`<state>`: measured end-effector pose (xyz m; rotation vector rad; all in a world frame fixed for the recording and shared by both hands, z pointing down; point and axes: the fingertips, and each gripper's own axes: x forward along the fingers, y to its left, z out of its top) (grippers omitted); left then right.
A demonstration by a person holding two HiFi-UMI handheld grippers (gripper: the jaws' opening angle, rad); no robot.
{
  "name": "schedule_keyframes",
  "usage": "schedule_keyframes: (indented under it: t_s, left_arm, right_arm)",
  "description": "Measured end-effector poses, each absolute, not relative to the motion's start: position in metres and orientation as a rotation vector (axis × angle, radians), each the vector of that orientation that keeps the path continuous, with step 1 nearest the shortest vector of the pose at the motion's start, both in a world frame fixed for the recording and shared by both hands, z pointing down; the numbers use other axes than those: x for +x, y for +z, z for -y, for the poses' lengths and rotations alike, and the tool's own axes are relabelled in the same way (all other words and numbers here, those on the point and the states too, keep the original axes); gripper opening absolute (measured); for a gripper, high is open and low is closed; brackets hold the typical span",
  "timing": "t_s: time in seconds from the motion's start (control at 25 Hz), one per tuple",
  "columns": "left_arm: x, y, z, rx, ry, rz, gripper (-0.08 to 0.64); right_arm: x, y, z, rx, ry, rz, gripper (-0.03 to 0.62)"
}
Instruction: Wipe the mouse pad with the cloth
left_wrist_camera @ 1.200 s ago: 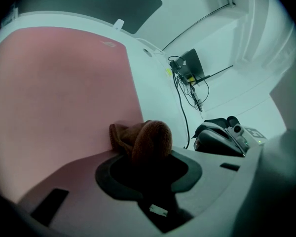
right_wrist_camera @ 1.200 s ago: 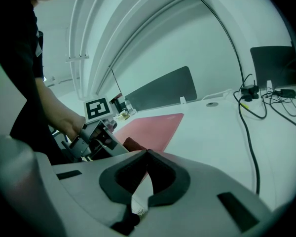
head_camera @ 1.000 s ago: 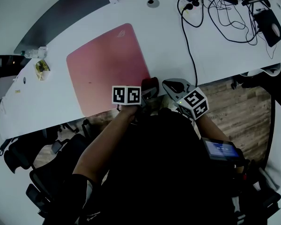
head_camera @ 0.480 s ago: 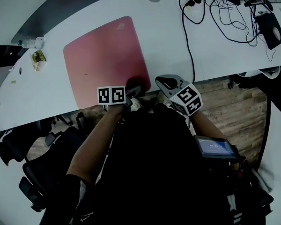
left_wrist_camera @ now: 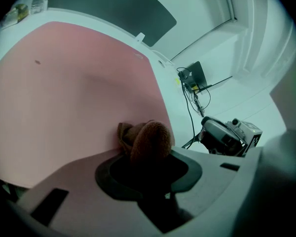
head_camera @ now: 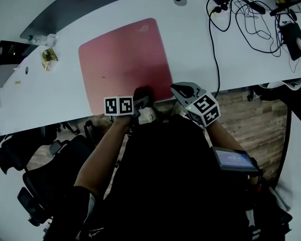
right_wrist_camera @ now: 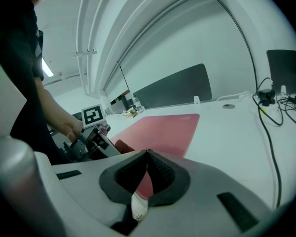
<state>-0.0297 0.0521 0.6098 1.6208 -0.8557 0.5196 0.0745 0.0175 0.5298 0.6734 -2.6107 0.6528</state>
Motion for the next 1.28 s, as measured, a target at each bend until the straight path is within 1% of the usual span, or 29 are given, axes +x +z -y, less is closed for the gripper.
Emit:
schedule_keyframes:
  t_s: [0.88, 1.28]
  left_arm:
    - [-0.225, 0.61, -0.107, 1.496, 0.318, 1.129, 0.118]
    - [-0.281, 0.611, -0.123, 1.459, 0.236, 1.197, 0.12]
  right_arm:
    - [-0.021, 0.519, -0.05, 0.544, 0.572, 2.615, 0.026]
    - [-0.055, 0.52, -0.064, 0.502, 0.543, 2.602, 0.026]
